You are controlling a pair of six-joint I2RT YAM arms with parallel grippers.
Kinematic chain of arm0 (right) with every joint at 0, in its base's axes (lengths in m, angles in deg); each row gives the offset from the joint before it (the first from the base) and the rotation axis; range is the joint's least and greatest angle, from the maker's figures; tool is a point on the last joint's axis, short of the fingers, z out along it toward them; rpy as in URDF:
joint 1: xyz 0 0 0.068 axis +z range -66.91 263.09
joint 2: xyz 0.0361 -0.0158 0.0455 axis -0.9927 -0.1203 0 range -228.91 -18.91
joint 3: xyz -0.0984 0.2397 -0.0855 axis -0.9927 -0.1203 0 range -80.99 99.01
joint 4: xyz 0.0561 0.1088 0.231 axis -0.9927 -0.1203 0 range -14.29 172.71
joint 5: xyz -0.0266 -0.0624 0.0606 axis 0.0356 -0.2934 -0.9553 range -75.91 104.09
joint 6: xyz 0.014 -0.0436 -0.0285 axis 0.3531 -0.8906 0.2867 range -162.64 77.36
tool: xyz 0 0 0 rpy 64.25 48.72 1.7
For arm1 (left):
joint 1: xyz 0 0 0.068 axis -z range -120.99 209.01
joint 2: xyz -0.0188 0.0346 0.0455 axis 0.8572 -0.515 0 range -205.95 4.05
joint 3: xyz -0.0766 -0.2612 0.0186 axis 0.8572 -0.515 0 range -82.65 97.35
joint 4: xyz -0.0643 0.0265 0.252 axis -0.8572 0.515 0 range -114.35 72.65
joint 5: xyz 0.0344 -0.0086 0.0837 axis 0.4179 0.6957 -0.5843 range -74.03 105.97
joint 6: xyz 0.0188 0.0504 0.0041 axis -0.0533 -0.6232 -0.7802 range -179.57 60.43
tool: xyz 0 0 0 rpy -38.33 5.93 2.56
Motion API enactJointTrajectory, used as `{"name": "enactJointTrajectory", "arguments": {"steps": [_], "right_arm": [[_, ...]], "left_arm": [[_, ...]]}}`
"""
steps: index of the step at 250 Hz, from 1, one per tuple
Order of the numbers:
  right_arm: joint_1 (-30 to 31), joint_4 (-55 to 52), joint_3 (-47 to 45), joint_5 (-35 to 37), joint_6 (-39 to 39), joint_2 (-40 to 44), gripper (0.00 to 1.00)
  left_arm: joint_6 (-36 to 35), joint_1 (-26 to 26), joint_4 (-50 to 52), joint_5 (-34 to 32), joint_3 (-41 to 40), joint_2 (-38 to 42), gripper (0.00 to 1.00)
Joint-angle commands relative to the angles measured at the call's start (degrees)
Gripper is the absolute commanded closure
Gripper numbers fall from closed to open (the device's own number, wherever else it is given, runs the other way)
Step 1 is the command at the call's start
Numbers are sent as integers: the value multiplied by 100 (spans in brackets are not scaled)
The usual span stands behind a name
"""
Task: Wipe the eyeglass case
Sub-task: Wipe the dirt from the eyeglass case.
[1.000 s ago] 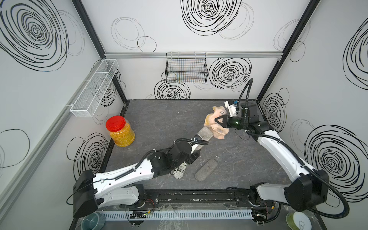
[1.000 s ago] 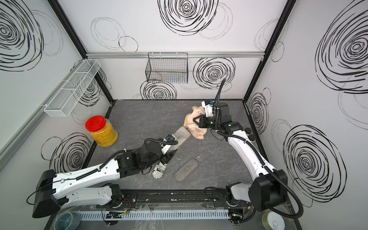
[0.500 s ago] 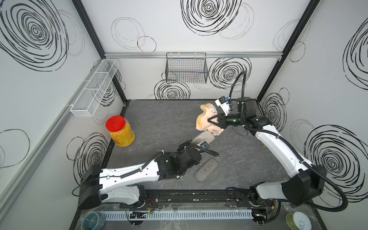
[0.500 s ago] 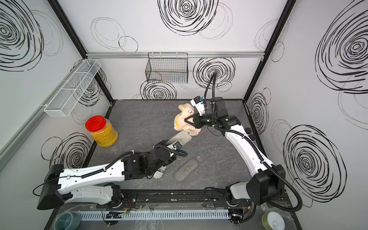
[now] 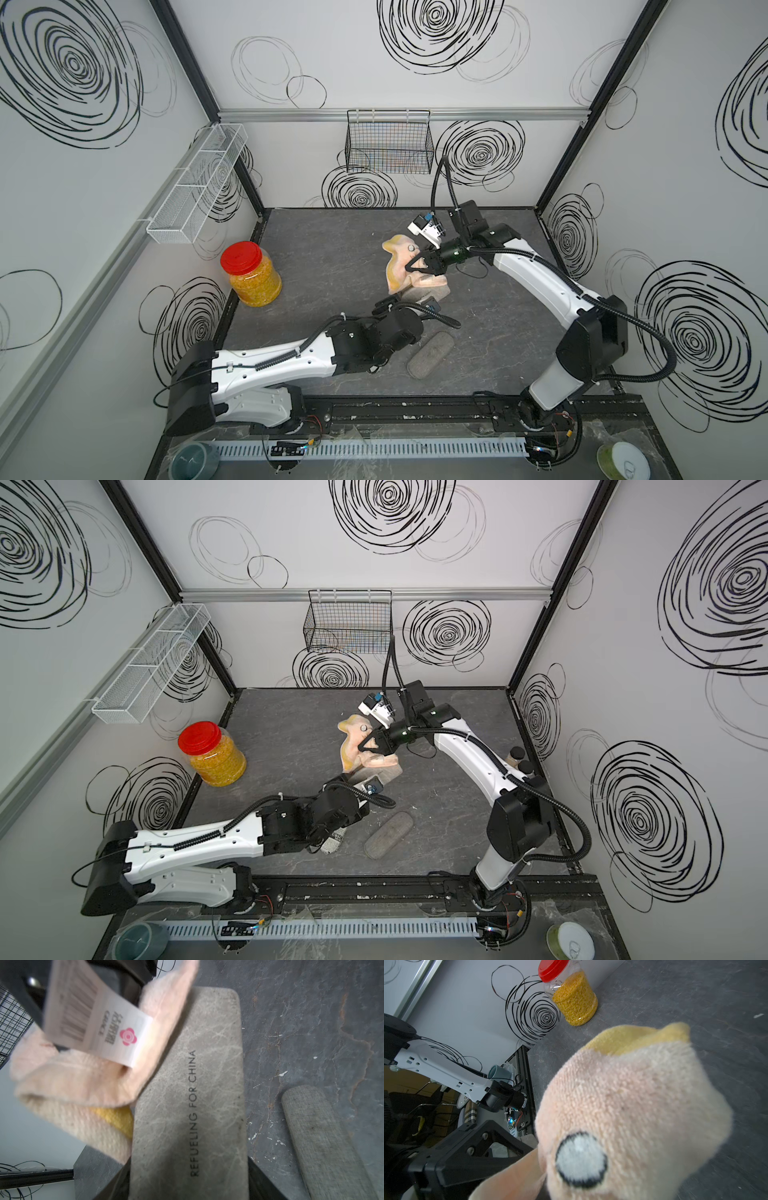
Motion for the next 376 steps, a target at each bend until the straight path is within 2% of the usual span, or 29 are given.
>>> {"name": "enactJointTrajectory", "arguments": {"steps": [1, 40, 72, 99, 158, 193, 224, 274, 308, 340, 376], "right_arm": [[122, -541, 215, -156, -345, -84, 93], [-24, -347, -28, 162, -46, 207, 96], [-468, 187, -589, 169, 243, 785, 96], [-700, 203, -649, 164, 303, 967, 96], [-56, 162, -372, -149, 126, 633, 95], [-2, 121, -294, -339, 60, 418, 95], [-343, 439, -546, -294, 285, 540, 96], [-967, 948, -885, 202, 807, 902, 97], [-619, 688, -665, -315, 482, 828, 94], [-75, 373, -299, -417, 239, 450, 94], [187, 298, -98, -501, 213, 139, 94]], "left_arm": [[-46, -46, -358, -117, 192, 68, 45], [77, -108, -379, -85, 94, 119, 45], [166, -199, -451, 6, -21, 225, 45], [163, -246, -489, 48, -50, 228, 45], [157, -239, -558, 68, 61, 87, 45], [204, -223, -569, 48, 34, 121, 45], [237, -192, -614, 37, -23, 122, 45], [234, -178, -669, 24, -84, 131, 45], [236, -178, -747, 48, -92, 98, 45], [224, -163, -817, 72, -37, 57, 45], [193, -164, -876, 81, -15, 87, 45]]}}
